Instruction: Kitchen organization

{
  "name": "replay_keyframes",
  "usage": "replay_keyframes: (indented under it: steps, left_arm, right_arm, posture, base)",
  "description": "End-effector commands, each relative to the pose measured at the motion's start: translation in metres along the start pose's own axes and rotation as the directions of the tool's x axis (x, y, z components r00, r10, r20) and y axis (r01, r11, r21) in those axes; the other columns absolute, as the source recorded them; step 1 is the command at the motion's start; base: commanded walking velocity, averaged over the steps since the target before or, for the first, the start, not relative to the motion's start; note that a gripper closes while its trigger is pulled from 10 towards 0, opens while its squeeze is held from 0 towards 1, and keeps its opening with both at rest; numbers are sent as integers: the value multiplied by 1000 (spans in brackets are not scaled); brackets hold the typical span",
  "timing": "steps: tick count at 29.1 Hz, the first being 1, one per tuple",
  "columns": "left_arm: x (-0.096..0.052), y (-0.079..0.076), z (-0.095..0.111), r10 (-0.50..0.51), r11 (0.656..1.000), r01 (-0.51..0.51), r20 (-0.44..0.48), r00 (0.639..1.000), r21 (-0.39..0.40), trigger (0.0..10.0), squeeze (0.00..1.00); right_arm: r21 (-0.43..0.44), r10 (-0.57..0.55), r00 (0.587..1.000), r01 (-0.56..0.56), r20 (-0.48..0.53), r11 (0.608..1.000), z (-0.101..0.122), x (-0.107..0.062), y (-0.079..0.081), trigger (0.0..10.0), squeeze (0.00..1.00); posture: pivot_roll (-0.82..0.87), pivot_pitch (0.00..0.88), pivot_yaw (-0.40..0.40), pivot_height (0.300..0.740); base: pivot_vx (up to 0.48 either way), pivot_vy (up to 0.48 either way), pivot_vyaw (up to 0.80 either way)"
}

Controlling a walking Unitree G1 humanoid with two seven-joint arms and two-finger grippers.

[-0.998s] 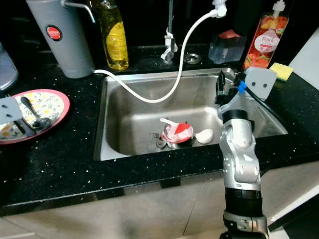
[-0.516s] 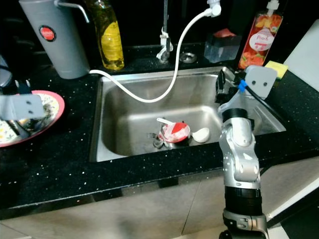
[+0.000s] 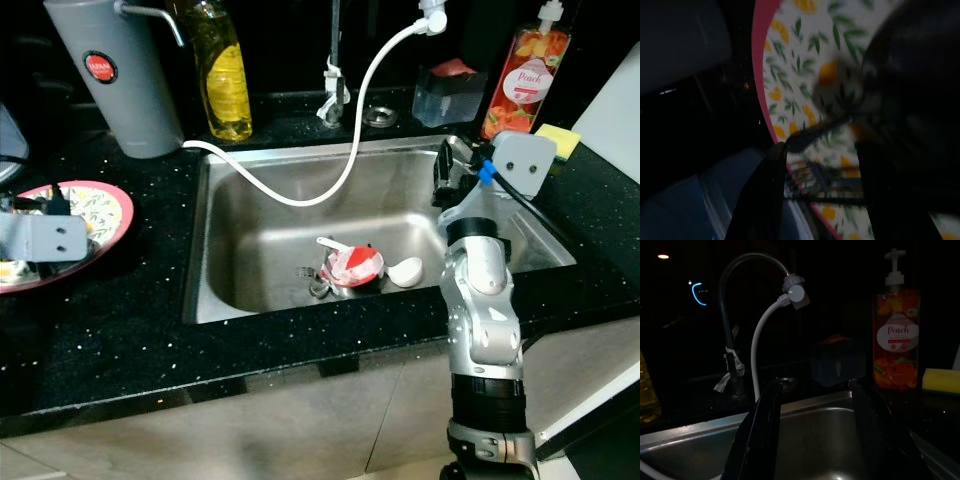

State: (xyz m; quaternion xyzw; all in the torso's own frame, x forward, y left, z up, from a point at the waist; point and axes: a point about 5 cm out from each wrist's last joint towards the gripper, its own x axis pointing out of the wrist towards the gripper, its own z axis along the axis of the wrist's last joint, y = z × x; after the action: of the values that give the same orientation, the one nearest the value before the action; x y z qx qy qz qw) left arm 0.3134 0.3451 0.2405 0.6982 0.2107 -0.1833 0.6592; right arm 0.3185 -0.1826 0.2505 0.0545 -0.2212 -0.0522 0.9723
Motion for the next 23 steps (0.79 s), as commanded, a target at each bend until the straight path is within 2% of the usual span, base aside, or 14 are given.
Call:
replay_keyframes:
  steps: [1, 2, 3, 5, 6, 8, 10, 11, 15, 19, 21, 22, 23]
  left_arm:
    - [11, -11, 9, -38, 999, 38, 37, 999, -1, 10000, 0]
    - [15, -13, 10, -39, 999, 40, 45, 998, -9, 8353, 0]
    - [18, -14, 11, -40, 999, 41, 47, 998, -14, 8353, 0]
    - [23, -18, 13, -40, 999, 41, 58, 998, -14, 4824, 0]
    - [23, -18, 13, -40, 999, 41, 58, 998, -14, 4824, 0]
    - [29, -21, 18, -28, 999, 31, 73, 997, -35, 3804, 0]
    - [35, -28, 19, -28, 999, 31, 70, 997, -45, 0, 0]
    - [38, -37, 20, -45, 998, 49, 78, 996, -49, 0, 0]
    - [39, -43, 22, -55, 996, 60, 90, 994, -60, 0, 0]
    - [39, -42, 22, -39, 997, 46, 105, 994, -63, 0, 0]
    - [38, -36, 23, 5, 997, 5, 115, 993, -83, 0, 0]
    - [37, -22, 28, 98, 986, -77, 139, 985, -150, 0, 0]
    - [35, -3, 39, 237, 954, -194, 178, 955, -228, 7451, 0]
  right_arm:
    - [-1, -9, 1000, 9, 2, 1000, 0, 0, -2, 10000, 0]
    - [-1, -9, 1000, 9, 2, 1000, 0, 0, -2, 10000, 0]
    - [0, -9, 1000, 9, 2, 1000, 0, 0, -2, 10000, 0]
    - [-1, -10, 1000, 10, 2, 1000, 1, 0, -2, 10000, 0]
    - [-1, -10, 1000, 10, 2, 1000, 1, 0, -2, 10000, 0]
    - [-2, -10, 1000, 10, 0, 1000, 1, 0, -3, 10000, 0]
    - [0, -13, 1000, 13, -1, 1000, 1, -1, -2, 10000, 0]
    - [2, -14, 1000, 14, -1, 1000, 1, -1, -2, 10000, 0]
    - [3, -15, 1000, 16, -4, 1000, 0, -2, -2, 10000, 0]
    - [3, -15, 1000, 15, -5, 1000, 0, -2, -2, 10000, 0]
    - [4, -13, 1000, 13, -5, 1000, 0, -1, -2, 10000, 0]
    - [6, -9, 1000, 9, -4, 1000, 0, 0, -1, 10000, 0]
    - [9, -8, 1000, 8, -5, 1000, 0, 0, 0, 10000, 0]
  posture:
    - [99, 0, -20, 740]
    - [99, 0, -20, 740]
    - [99, 0, -20, 740]
    - [96, 0, -22, 740]
    - [96, 0, -22, 740]
    - [97, 0, -21, 740]
    - [93, 0, -18, 740]
    - [92, 0, -18, 740]
    - [92, 0, -18, 740]
    - [92, 0, -18, 740]
    - [96, 0, -27, 740]
    - [99, 0, -29, 740]
    - [100, 0, -34, 740]
  base:
    - [0, 0, 0]
    - [0, 0, 0]
    - [0, 0, 0]
    - [0, 0, 0]
    - [0, 0, 0]
    - [0, 0, 0]
    - [0, 0, 0]
    - [0, 0, 0]
    - [0, 0, 0]
    - [0, 0, 0]
    - [0, 0, 0]
    - [0, 0, 0]
    - [0, 0, 0]
